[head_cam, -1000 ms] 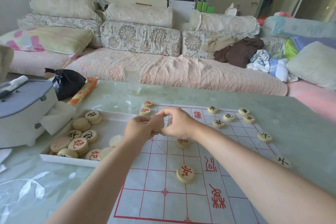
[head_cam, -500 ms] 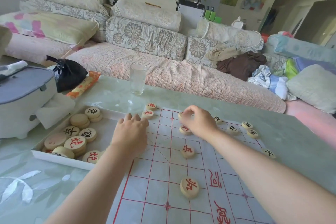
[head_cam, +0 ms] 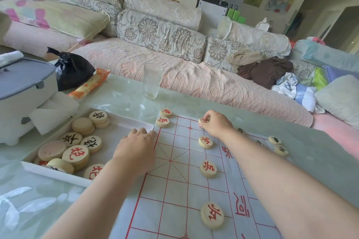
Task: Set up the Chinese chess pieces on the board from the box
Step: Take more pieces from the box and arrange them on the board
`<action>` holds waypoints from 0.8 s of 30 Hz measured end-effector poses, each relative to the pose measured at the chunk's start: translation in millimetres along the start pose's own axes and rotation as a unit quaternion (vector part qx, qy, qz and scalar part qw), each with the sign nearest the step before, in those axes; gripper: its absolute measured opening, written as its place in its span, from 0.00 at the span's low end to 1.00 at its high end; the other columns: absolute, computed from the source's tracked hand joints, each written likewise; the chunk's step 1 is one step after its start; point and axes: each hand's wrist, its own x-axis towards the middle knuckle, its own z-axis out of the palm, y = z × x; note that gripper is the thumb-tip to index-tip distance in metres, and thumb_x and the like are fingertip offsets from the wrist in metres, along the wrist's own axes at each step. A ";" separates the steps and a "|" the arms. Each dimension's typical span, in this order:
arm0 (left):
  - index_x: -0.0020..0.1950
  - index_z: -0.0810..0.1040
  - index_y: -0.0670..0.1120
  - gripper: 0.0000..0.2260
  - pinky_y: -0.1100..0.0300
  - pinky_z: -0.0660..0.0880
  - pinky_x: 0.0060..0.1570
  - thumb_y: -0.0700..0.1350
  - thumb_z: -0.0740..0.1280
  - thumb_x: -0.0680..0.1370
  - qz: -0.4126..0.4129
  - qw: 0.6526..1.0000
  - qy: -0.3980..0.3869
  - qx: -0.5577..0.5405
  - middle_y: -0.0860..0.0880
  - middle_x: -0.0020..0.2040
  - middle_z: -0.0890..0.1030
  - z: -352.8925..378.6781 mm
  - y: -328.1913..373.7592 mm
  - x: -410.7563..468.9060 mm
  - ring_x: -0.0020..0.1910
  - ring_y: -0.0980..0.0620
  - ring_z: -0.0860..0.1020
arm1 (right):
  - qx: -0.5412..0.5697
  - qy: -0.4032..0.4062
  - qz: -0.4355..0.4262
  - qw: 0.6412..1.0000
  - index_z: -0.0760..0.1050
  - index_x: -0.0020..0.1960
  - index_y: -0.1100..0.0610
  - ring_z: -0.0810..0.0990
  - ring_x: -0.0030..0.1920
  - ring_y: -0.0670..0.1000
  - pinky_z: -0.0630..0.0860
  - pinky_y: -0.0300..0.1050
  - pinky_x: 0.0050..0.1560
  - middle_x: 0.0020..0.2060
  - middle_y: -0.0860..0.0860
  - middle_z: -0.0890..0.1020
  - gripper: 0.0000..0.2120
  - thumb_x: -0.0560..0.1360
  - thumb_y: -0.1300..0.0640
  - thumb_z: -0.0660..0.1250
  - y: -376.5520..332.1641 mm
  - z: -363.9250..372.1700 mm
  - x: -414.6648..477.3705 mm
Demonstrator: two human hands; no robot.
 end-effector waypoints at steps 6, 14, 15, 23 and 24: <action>0.68 0.67 0.50 0.18 0.55 0.70 0.56 0.46 0.59 0.78 -0.007 0.999 -0.004 -0.031 0.48 0.61 0.72 -4.4 -0.3 -0.2 0.62 0.47 0.68 | -0.014 0.026 -0.012 0.999 0.75 0.56 0.48 0.79 0.53 0.55 0.73 0.46 0.49 0.59 0.50 0.72 0.10 0.77 0.44 0.64 -13.9 -6.9 -13.0; 0.68 0.69 0.52 0.18 0.54 0.71 0.57 0.47 0.60 0.78 -0.004 0.993 0.077 -0.089 0.50 0.60 0.75 -27.3 -7.4 -9.6 0.61 0.48 0.69 | 0.050 -0.002 -0.150 0.987 0.78 0.51 0.47 0.78 0.51 0.51 0.76 0.47 0.52 0.53 0.48 0.78 0.06 0.77 0.49 0.63 -86.8 -16.5 -66.6; 0.67 0.70 0.52 0.17 0.54 0.71 0.57 0.47 0.60 0.78 -0.008 0.992 0.086 -0.092 0.50 0.60 0.75 -31.0 -10.9 -12.9 0.61 0.48 0.69 | 0.061 -0.010 -0.166 0.984 0.78 0.50 0.47 0.78 0.51 0.51 0.76 0.46 0.51 0.52 0.47 0.78 0.06 0.77 0.49 0.64 -98.4 -16.9 -74.7; 0.66 0.72 0.52 0.17 0.52 0.71 0.58 0.45 0.61 0.77 -0.066 0.989 0.106 -0.075 0.49 0.62 0.75 -54.6 -71.5 -43.5 0.61 0.47 0.70 | 0.121 -0.095 -0.247 0.957 0.79 0.52 0.46 0.79 0.48 0.48 0.72 0.42 0.46 0.46 0.42 0.80 0.06 0.76 0.52 0.67 -179.8 -4.9 -132.6; 0.66 0.72 0.52 0.18 0.52 0.71 0.58 0.44 0.61 0.77 -0.074 0.989 0.104 -0.070 0.49 0.62 0.74 -57.6 -81.3 -48.5 0.62 0.47 0.70 | 0.120 -0.107 -0.254 0.954 0.79 0.53 0.45 0.78 0.48 0.48 0.72 0.42 0.46 0.47 0.42 0.80 0.06 0.76 0.52 0.67 -188.1 -2.4 -137.9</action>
